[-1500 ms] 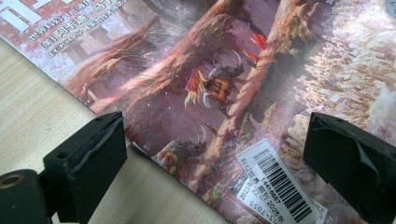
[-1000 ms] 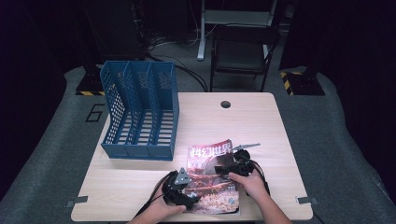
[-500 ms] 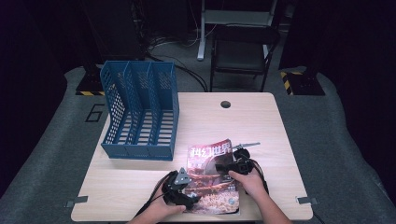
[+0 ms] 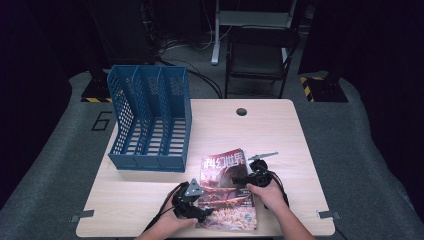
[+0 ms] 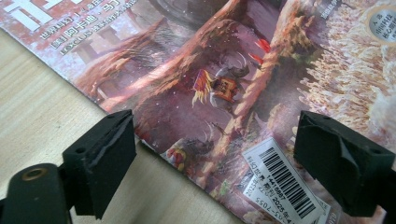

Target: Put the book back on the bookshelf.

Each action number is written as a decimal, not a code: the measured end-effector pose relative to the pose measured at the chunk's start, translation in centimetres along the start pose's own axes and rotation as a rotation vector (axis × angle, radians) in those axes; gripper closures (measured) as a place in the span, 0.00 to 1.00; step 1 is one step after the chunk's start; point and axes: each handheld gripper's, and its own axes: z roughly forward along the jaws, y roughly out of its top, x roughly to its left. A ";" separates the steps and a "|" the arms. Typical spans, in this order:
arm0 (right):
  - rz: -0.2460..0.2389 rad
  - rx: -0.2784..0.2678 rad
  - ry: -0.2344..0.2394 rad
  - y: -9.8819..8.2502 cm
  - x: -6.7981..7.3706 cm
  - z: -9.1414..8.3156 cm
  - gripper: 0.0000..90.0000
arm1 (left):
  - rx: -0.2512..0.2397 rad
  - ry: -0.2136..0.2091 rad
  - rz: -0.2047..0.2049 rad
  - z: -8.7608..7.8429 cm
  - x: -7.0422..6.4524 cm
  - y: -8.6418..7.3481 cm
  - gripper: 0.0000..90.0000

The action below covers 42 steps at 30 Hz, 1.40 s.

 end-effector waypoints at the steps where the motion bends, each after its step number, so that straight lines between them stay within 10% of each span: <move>1: 0.001 -0.003 0.002 0.0 0.1 0.0 0.95 | 0.000 0.000 0.000 0.0 0.0 0.0 0.15; 18: -0.077 -0.103 0.006 -0.2 1.7 -1.7 0.98 | 0.001 0.008 -0.052 -0.8 1.2 0.5 0.30; 42: -0.180 -0.231 0.039 -0.3 3.1 -3.7 0.98 | -0.090 -0.093 -0.312 0.8 5.4 4.2 0.30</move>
